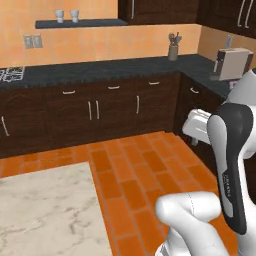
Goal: Take the meat container that has the chicken drumstick and place it on the second highest rack of the freezer. Then take the vegetable container that has the mushroom and onion and place it on the highest rack of the freezer.
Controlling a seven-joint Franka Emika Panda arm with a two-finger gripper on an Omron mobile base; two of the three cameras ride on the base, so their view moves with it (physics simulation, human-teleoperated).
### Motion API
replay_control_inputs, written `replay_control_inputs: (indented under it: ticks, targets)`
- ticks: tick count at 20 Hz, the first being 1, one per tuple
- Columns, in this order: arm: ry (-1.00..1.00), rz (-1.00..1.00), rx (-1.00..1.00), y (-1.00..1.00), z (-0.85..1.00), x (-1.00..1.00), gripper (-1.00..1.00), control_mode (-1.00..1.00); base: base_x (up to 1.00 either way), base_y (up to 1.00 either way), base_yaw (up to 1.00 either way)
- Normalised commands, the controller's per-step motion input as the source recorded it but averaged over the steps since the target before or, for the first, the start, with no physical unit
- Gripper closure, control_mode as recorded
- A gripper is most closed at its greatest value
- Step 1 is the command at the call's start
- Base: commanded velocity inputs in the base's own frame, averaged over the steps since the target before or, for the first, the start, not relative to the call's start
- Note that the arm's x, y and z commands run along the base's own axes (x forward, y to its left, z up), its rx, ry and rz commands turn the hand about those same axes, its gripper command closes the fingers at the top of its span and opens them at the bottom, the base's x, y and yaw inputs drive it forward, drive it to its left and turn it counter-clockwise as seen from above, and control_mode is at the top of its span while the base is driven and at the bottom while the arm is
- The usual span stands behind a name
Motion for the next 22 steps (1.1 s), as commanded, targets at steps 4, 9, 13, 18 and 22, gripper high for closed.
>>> replay_control_inputs:
  ticks: [4, 9, 13, 18, 22]
  targets:
    - [0.0, 0.0, 0.0, 0.0, 0.0, 0.0, -1.0, 1.0, 1.0, -0.16, -0.2]
    - [0.0, 0.0, 0.0, 0.0, 0.0, 0.0, -1.0, 1.0, 1.0, -0.08, -0.33]
    - [0.0, 0.0, 0.0, 0.0, 0.0, 0.0, -1.0, 1.0, 0.91, -0.05, -0.4]
    - [0.0, 0.0, 0.0, 0.0, 0.0, 0.0, -1.0, 1.0, 0.98, -0.08, -0.36]
    - [0.0, 0.0, 0.0, 0.0, 0.0, 0.0, -1.0, 1.0, 1.0, -0.1, -0.34]
